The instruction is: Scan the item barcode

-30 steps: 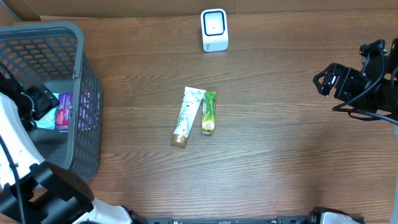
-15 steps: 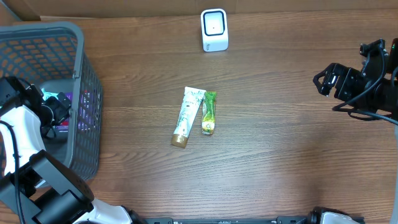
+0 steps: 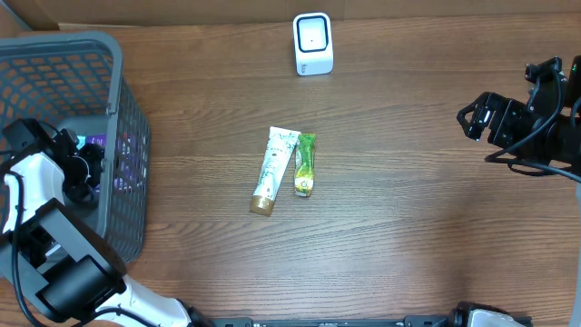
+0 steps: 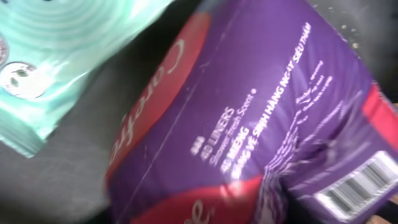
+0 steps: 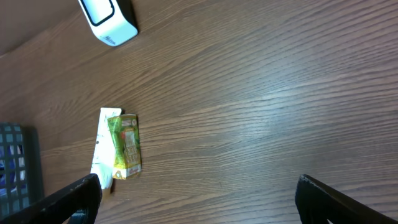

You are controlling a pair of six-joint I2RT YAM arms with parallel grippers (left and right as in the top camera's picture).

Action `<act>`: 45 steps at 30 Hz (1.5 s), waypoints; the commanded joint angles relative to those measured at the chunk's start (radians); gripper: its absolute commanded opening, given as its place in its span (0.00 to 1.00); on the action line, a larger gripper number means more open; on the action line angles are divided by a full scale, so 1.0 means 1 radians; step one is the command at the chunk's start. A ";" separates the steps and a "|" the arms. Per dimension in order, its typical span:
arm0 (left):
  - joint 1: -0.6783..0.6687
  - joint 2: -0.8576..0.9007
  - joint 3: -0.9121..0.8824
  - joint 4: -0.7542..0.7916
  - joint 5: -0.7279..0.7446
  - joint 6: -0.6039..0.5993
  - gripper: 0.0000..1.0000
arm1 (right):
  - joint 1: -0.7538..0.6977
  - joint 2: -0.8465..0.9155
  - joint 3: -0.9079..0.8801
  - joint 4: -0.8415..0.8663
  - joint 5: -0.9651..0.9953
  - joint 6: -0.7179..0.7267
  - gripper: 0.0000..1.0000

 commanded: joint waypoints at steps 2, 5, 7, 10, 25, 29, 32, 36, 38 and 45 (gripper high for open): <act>-0.009 0.084 -0.038 -0.042 -0.050 0.018 0.04 | 0.006 -0.005 0.020 0.003 0.002 -0.004 1.00; -0.009 0.058 0.000 -0.098 -0.051 0.019 0.04 | 0.006 -0.005 0.020 0.003 0.002 -0.004 1.00; -0.009 0.034 0.043 -0.146 -0.051 0.019 0.04 | 0.006 -0.005 0.020 0.004 0.002 -0.004 1.00; -0.009 -0.013 0.142 -0.244 -0.063 0.023 0.04 | 0.006 -0.005 0.020 0.006 0.002 -0.004 1.00; -0.009 -0.336 0.766 -0.659 -0.089 0.002 0.04 | 0.006 -0.005 0.020 0.003 0.002 -0.004 1.00; -0.018 -0.446 0.798 -0.712 0.039 -0.039 0.04 | 0.006 -0.005 0.020 0.003 0.002 -0.004 1.00; -0.063 -0.504 0.797 -0.785 0.053 -0.039 0.04 | 0.006 -0.005 0.020 0.003 0.002 -0.001 1.00; -0.151 -0.532 0.784 -0.900 0.046 -0.042 0.04 | 0.006 -0.005 0.020 0.003 0.002 -0.001 1.00; -0.207 -0.532 0.756 -0.940 0.043 -0.042 0.04 | 0.006 -0.005 0.020 0.003 0.002 -0.001 1.00; -0.363 -0.532 0.495 -0.850 -0.006 -0.103 0.04 | 0.006 -0.005 0.020 0.001 0.002 -0.001 1.00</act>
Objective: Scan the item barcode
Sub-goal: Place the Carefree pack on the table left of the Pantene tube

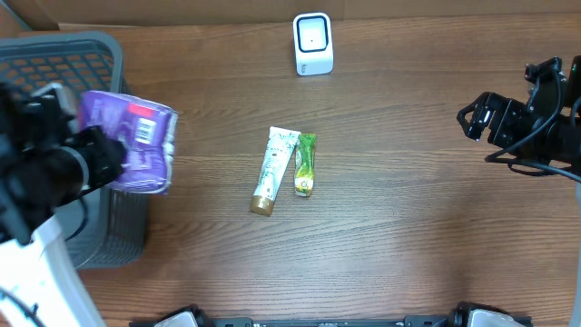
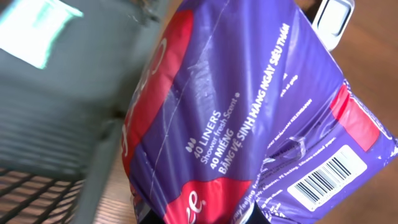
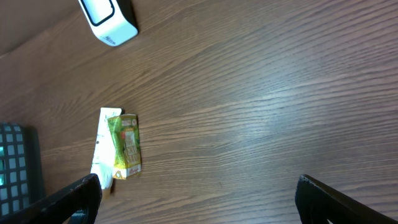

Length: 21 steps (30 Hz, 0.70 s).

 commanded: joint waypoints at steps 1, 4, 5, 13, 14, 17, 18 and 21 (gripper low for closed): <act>-0.074 0.009 -0.146 0.069 -0.040 -0.080 0.04 | 0.006 -0.005 0.020 -0.002 0.002 -0.001 1.00; -0.148 0.010 -0.292 0.177 -0.071 -0.126 0.04 | 0.006 -0.005 0.020 -0.013 0.002 -0.001 1.00; -0.179 0.010 -0.346 0.222 -0.079 -0.137 0.04 | 0.006 -0.005 0.020 -0.016 0.002 -0.001 1.00; -0.396 0.026 -0.690 0.526 -0.224 -0.227 0.04 | 0.006 -0.005 0.020 -0.019 0.002 -0.001 1.00; -0.413 0.034 -0.727 0.559 -0.250 -0.239 0.04 | 0.006 -0.005 0.020 -0.019 0.002 -0.001 1.00; -0.440 0.071 -0.822 0.646 -0.304 -0.268 0.04 | 0.006 -0.005 0.020 -0.019 0.002 -0.001 1.00; -0.443 0.087 -0.848 0.669 -0.309 -0.275 0.04 | 0.006 -0.005 0.020 -0.019 0.002 -0.002 1.00; -0.443 0.153 -0.903 0.731 -0.311 -0.325 0.04 | 0.006 -0.005 0.020 -0.019 0.003 -0.002 1.00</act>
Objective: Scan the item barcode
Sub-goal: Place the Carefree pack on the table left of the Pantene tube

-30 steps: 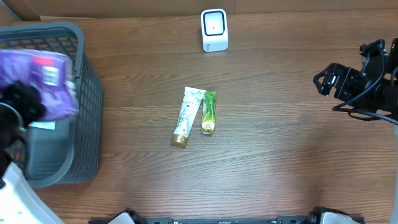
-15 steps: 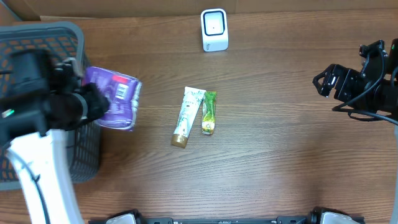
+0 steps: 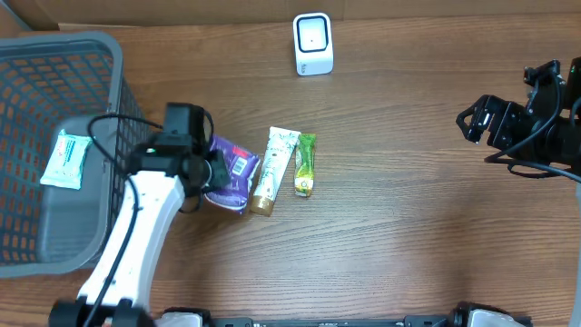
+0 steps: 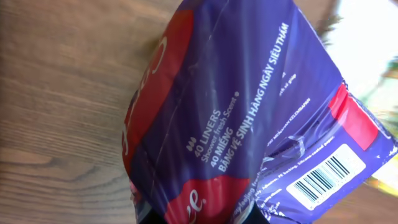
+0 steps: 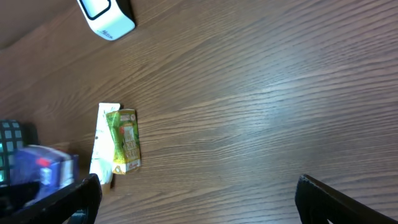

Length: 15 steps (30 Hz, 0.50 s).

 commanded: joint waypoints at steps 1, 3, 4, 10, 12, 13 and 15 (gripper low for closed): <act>-0.005 0.069 -0.053 0.049 -0.054 -0.093 0.04 | 0.006 -0.005 0.020 0.005 0.003 -0.002 1.00; -0.005 0.116 -0.068 0.080 -0.053 -0.135 0.04 | 0.006 -0.005 0.020 0.005 0.003 -0.002 1.00; -0.005 0.145 -0.069 0.090 -0.043 -0.172 0.04 | 0.006 -0.005 0.020 0.005 0.002 -0.002 1.00; -0.016 0.243 -0.069 0.158 0.203 -0.191 0.04 | 0.006 -0.005 0.020 0.005 0.002 -0.002 1.00; -0.032 0.253 -0.069 0.165 0.236 -0.181 0.09 | 0.006 -0.005 0.020 0.005 0.002 -0.002 1.00; -0.038 0.253 -0.069 0.165 0.236 -0.180 0.13 | 0.006 -0.005 0.020 0.005 0.002 -0.002 1.00; -0.053 0.253 -0.068 0.164 0.235 -0.163 0.33 | 0.006 -0.005 0.020 0.005 0.002 -0.002 1.00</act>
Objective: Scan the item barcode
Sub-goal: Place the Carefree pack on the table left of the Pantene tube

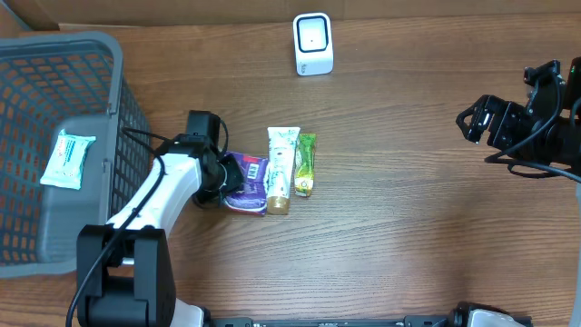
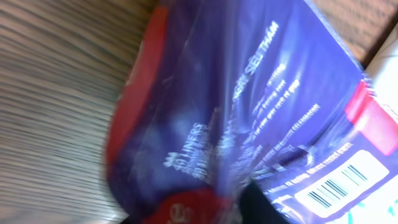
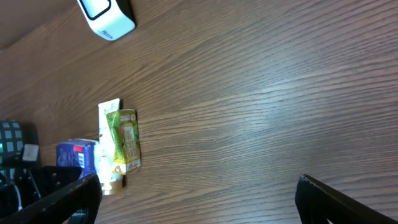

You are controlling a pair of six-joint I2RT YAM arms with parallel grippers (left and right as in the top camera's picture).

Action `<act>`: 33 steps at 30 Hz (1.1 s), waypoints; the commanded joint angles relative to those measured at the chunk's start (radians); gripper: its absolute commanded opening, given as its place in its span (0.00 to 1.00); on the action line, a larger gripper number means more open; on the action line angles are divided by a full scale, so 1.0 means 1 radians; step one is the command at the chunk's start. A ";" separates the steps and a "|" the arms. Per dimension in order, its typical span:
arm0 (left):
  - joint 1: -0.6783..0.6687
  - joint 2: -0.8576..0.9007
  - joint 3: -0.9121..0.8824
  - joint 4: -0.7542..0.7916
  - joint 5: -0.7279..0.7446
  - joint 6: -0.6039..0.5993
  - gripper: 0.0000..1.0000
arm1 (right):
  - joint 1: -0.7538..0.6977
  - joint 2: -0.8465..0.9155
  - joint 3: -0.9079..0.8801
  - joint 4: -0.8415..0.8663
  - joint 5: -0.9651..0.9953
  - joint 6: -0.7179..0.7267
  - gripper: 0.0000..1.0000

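Note:
A purple and red pack of liners (image 1: 247,179) lies low at the table's middle, against a white tube (image 1: 279,170). My left gripper (image 1: 221,175) is shut on its left end. In the left wrist view the pack (image 2: 236,106) is blurred and fills the frame, with its barcode (image 2: 336,185) at the lower right. The white scanner (image 1: 313,44) stands at the table's far edge. My right gripper (image 1: 473,120) hovers open at the far right, nothing between its fingers (image 3: 74,198).
A green sachet (image 1: 306,164) lies right of the tube. A grey mesh basket (image 1: 119,84) stands at the left with a teal packet (image 1: 68,156) inside. A cardboard wall runs along the far edge.
My left gripper has moved the pack a little right and down against the white tube. The tube, tilted before, now lies nearly straight. The right arm has not moved.
My left gripper was inside the basket at the purple pack, beside the teal packet. Then it held the pack raised beside the basket's right wall. Then the pack was at the table's middle left of the tube, and now it rests against the tube.

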 commanded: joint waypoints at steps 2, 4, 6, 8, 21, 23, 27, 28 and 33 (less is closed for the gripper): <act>-0.046 0.039 -0.003 -0.010 0.097 0.025 0.52 | 0.006 -0.005 0.020 0.005 0.002 -0.002 1.00; -0.045 0.039 0.031 -0.056 0.097 0.035 0.55 | 0.006 -0.005 0.020 0.005 0.002 -0.002 1.00; -0.045 0.037 0.096 -0.126 0.096 0.068 0.55 | 0.006 -0.005 0.020 0.005 0.002 -0.002 1.00; -0.045 0.028 0.201 -0.225 0.072 0.114 0.55 | 0.006 -0.005 0.020 0.006 0.002 -0.001 1.00; 0.102 0.011 1.233 -0.863 -0.303 0.227 0.99 | 0.006 -0.005 0.020 0.005 0.002 -0.002 1.00; 0.209 0.011 1.292 -0.882 -0.325 0.228 1.00 | 0.006 -0.005 0.020 0.005 0.002 -0.002 1.00; 0.476 0.024 1.248 -0.856 -0.324 0.242 1.00 | 0.006 -0.005 0.020 0.005 0.002 -0.002 1.00; 0.520 0.031 1.229 -0.837 -0.324 0.253 1.00 | 0.006 -0.005 0.020 0.004 0.002 -0.002 1.00; 0.652 0.069 1.086 -0.674 -0.328 0.329 0.92 | 0.006 -0.005 0.020 0.007 0.002 -0.002 1.00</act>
